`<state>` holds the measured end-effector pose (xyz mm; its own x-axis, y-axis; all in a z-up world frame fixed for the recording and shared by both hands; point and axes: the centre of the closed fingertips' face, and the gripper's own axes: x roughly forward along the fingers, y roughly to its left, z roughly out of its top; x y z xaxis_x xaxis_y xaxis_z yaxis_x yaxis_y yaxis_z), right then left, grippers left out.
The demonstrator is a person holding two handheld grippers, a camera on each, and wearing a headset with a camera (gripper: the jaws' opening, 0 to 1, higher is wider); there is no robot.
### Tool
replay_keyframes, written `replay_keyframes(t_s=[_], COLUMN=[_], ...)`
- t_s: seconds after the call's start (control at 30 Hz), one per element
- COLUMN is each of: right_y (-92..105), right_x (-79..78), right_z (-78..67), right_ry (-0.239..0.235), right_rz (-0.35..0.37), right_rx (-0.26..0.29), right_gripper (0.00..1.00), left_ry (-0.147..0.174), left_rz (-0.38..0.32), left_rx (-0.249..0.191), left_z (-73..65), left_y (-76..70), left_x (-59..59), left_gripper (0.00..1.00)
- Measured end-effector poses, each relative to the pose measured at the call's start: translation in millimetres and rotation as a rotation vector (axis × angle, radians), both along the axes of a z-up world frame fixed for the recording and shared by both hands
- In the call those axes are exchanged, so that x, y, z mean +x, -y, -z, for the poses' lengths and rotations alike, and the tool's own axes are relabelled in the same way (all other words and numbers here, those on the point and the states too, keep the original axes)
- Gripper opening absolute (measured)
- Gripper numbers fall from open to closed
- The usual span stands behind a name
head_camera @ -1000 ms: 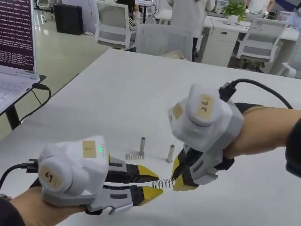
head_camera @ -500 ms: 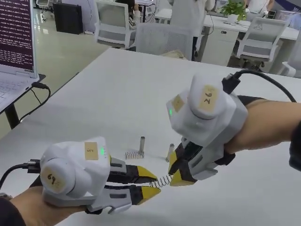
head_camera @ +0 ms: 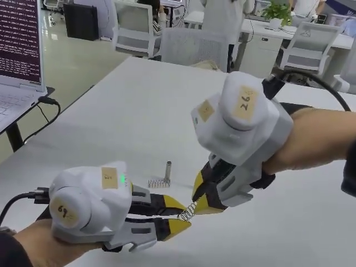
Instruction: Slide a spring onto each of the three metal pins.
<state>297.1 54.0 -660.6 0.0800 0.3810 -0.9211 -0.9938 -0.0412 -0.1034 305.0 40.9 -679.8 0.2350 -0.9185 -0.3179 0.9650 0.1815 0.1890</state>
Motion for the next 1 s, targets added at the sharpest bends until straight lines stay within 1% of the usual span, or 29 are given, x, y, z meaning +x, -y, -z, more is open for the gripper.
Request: replay_keyframes(t_s=[0.2, 0.27, 0.57, 0.63, 0.67, 0.77, 0.87, 1.0], right_y=[-1.7, -2.1, -1.6, -1.2, -0.5, 2.2, 2.0, 1.5], right_x=[-0.2, -0.4, -0.2, -0.7, -0.9, 0.2, 0.1, 2.2], right_z=[-1.2, -1.3, 1.4, 2.1, 2.6, 3.6, 3.4, 3.4], right_ry=[0.002, 0.002, 0.001, -0.004, -0.007, 0.001, -0.003, 0.005], right_rz=[-0.004, -0.005, 0.009, 0.012, 0.015, 0.014, 0.018, 0.023], right_rx=[-0.003, -0.004, -0.004, -0.002, -0.003, -0.011, -0.003, 0.003], right_gripper=[0.07, 0.07, 0.09, 0.13, 0.14, 0.13, 0.11, 0.09], left_ry=[0.006, 0.004, -0.021, -0.024, -0.031, -0.029, -0.030, -0.036], left_rz=[0.001, 0.001, -0.012, -0.016, -0.016, -0.019, -0.022, -0.023], left_rx=[0.002, 0.001, -0.005, -0.005, -0.008, -0.006, -0.013, -0.019], left_z=[-0.1, 0.0, 1.7, 2.1, 2.2, 2.3, 1.0, 0.2], left_y=[1.3, 1.4, -0.8, -1.6, -2.0, -2.9, -3.1, -3.0], left_x=[0.2, 0.0, 1.9, 2.6, 2.6, 3.1, 3.6, 3.5], left_gripper=[0.03, 0.03, 0.02, 0.02, 0.02, 0.02, 0.02, 0.02])
